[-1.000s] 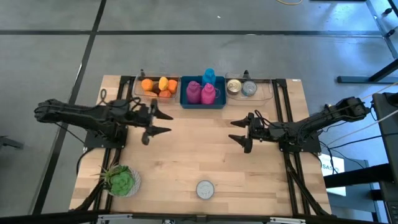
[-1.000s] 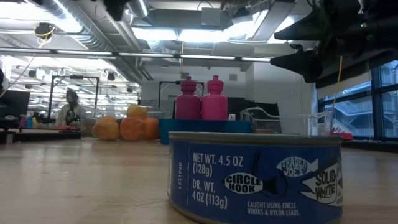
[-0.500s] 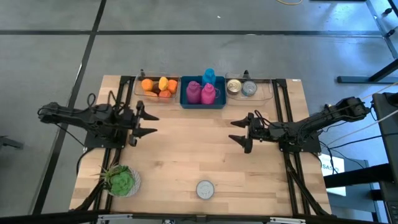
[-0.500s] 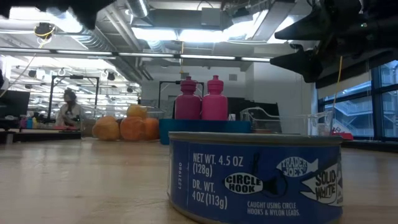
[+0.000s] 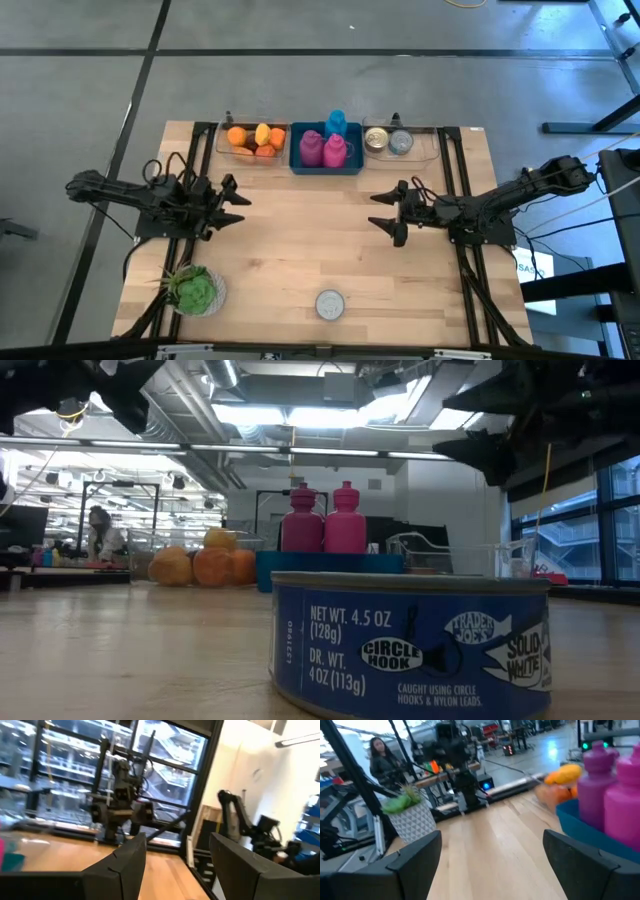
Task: Pick & Place Food Item
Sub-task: Put the blue tuna can into the right transparent bin
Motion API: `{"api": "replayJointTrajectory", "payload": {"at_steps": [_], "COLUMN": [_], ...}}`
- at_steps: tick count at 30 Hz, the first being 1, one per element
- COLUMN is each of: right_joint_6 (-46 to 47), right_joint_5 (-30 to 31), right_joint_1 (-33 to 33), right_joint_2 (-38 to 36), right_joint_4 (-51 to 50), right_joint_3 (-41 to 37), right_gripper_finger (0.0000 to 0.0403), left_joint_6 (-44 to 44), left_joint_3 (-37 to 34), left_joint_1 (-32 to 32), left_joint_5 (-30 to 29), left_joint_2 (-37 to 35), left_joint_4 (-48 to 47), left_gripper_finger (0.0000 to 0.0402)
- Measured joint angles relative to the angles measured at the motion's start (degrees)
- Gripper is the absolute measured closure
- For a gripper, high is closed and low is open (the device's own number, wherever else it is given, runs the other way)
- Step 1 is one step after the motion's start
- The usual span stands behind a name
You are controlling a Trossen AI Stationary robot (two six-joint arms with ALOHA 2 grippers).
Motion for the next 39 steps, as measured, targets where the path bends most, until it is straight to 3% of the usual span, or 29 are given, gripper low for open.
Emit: {"api": "replayJointTrajectory", "payload": {"at_steps": [6, 11, 16, 20, 33, 39], "right_joint_6": [-4.1, -6.9, -1.1, 3.9, 10.8, 10.0], "right_joint_5": [-3.1, -6.2, -11.9, -16.4, -17.9, -17.6], "right_joint_1": [0.0, 0.0, 0.1, 1.3, 10.0, 12.8], "right_joint_2": [2.2, 8.6, 16.6, 23.2, 43.5, 49.1], "right_joint_4": [0.6, -6.2, -15.5, -17.4, -18.1, -27.7], "right_joint_3": [5.0, 12.6, 20.1, 24.3, 36.4, 42.7], "right_gripper_finger": [0.0058, 0.0058, 0.0058, 0.0058, 0.0058, 0.0058], "left_joint_6": [-1.0, -1.9, -0.9, 0.6, 0.4, 0.3], "left_joint_3": [0.0, 0.8, 3.7, 5.3, 6.3, 6.3], "left_joint_1": [-1.8, -4.0, -6.5, -8.1, -11.0, -12.3], "left_joint_5": [0.6, 0.9, 0.8, 0.8, -1.3, -3.9], "left_joint_2": [7.4, 14.5, 19.5, 21.8, 26.0, 27.6], "left_joint_4": [3.1, 5.1, 5.3, 5.2, 7.8, 9.4], "left_gripper_finger": [0.0192, 0.0194, 0.0192, 0.0194, 0.0194, 0.0195]}}
